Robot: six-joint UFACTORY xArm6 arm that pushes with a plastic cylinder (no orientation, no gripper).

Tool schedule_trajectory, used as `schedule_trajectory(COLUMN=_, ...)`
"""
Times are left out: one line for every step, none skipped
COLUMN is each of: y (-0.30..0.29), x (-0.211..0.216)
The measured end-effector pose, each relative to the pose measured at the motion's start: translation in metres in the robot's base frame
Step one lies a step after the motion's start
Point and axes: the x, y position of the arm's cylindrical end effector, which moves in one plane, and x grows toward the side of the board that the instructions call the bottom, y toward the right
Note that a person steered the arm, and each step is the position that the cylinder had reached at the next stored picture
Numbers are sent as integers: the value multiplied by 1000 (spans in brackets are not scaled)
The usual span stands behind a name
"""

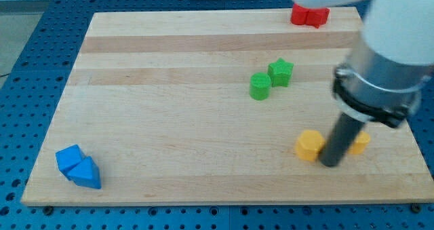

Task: Slide the hexagon into the bottom side of the green circle

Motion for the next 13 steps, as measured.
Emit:
schedule_trajectory(y=-22, x=-11)
schedule_trajectory(y=-35, x=-9)
schedule_trajectory(y=-75, x=-20)
schedule_trajectory(y=-86, x=-33)
schedule_trajectory(y=-109, x=-63)
schedule_trajectory(y=-109, x=-46)
schedule_trajectory(y=-83, x=-25)
schedule_trajectory(y=-41, x=-37)
schedule_trajectory(y=-43, x=-58)
schedule_trajectory(y=-64, x=-58)
schedule_trajectory(y=-74, x=-58)
schedule_trajectory(y=-90, x=-58)
schedule_trajectory(y=-101, x=-58)
